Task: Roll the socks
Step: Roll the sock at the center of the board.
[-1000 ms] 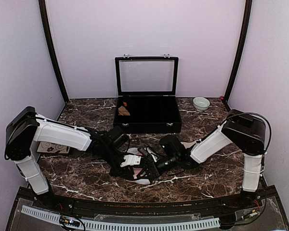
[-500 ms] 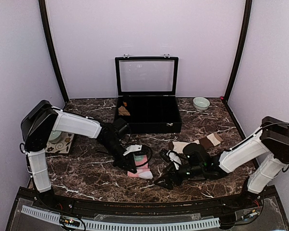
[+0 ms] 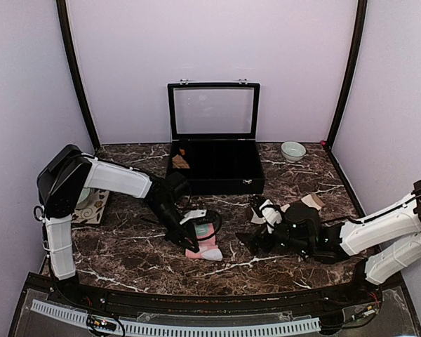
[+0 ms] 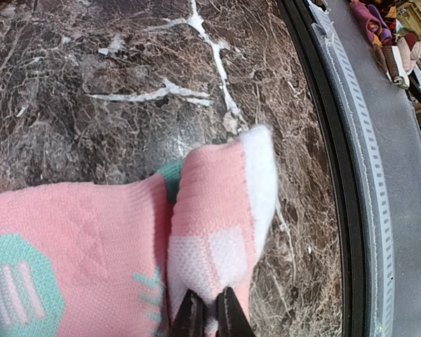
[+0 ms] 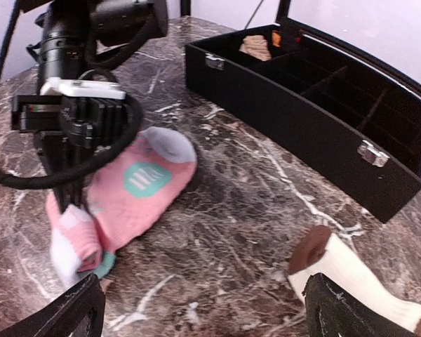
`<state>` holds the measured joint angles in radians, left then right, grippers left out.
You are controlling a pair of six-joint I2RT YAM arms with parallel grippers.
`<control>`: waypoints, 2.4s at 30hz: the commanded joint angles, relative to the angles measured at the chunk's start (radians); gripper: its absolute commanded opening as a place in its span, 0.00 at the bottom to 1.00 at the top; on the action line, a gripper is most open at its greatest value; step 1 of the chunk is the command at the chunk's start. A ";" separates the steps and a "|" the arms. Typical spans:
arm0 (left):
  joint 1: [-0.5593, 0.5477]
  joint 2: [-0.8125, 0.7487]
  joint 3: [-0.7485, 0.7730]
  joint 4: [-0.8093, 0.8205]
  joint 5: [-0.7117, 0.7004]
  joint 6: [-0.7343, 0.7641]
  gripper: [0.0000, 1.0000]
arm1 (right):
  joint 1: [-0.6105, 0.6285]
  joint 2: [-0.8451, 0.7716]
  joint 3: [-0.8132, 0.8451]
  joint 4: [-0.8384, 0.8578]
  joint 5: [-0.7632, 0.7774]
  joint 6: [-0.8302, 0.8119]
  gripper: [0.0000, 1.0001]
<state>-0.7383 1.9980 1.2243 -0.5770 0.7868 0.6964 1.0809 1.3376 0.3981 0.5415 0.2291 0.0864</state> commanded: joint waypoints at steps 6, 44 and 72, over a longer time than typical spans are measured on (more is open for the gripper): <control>0.021 0.091 -0.017 -0.139 -0.143 0.018 0.08 | -0.022 0.065 -0.016 0.184 -0.299 -0.228 0.87; 0.053 0.166 0.050 -0.234 -0.069 0.058 0.12 | 0.009 0.608 0.389 -0.057 -0.503 -0.602 0.27; 0.111 -0.403 -0.282 0.022 -0.069 0.084 0.43 | 0.022 0.660 0.446 -0.488 -0.672 -0.010 0.00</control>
<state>-0.6262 1.6623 0.9749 -0.5541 0.6601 0.7307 1.0958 1.9057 0.8768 0.3496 -0.3645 -0.0811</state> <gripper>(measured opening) 0.432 0.054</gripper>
